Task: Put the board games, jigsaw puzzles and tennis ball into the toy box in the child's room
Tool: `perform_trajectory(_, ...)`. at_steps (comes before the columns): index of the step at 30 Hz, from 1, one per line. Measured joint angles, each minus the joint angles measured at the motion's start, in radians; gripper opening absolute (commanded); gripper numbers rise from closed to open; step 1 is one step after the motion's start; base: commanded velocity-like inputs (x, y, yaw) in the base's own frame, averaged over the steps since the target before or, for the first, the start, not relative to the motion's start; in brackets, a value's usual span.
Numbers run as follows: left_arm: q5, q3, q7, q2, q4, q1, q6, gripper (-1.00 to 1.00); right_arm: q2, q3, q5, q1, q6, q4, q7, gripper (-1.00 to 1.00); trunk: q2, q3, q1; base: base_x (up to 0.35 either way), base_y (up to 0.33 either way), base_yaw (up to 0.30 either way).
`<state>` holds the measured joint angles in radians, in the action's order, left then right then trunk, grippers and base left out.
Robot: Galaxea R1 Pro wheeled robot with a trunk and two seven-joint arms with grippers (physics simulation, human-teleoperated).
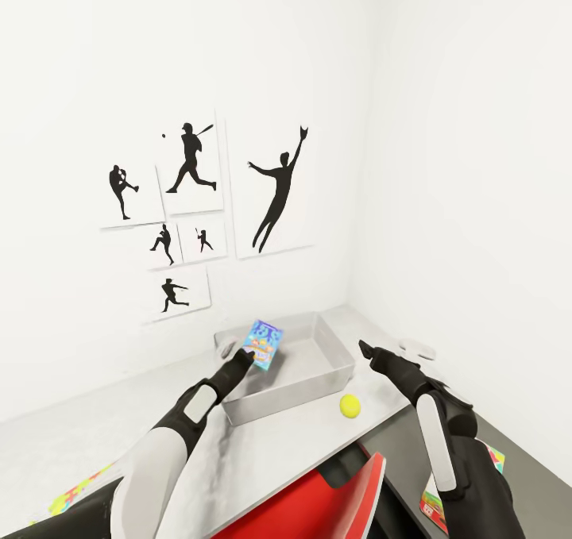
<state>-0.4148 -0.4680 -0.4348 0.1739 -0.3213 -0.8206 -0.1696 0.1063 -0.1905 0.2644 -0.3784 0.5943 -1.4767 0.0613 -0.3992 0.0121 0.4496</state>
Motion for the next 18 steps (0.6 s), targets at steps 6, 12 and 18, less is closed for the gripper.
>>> perform_trajectory(6, -0.025, -0.005, -0.006, 0.0, 0.0, 0.0, -0.002, -1.0, 0.0, 0.002, 0.0, 0.0, -0.003, 0.002, 0.0, 1.0, 0.0, 0.0, 0.0, 0.0, 0.0, 0.0)
perform_trajectory(12, -0.029, -0.033, -0.002, 0.0, 0.0, 0.0, -0.004, -1.0, 0.001, 0.004, 0.0, 0.0, -0.006, 0.002, 0.0, 1.0, 0.0, 0.0, 0.0, 0.0, 0.0, 0.0)
perform_trajectory(18, -0.029, -0.087, 0.007, 0.0, 0.0, 0.0, -0.008, -1.0, 0.001, 0.005, 0.0, 0.0, -0.008, 0.003, 0.0, 1.0, 0.0, 0.0, 0.0, 0.0, 0.0, 0.0)
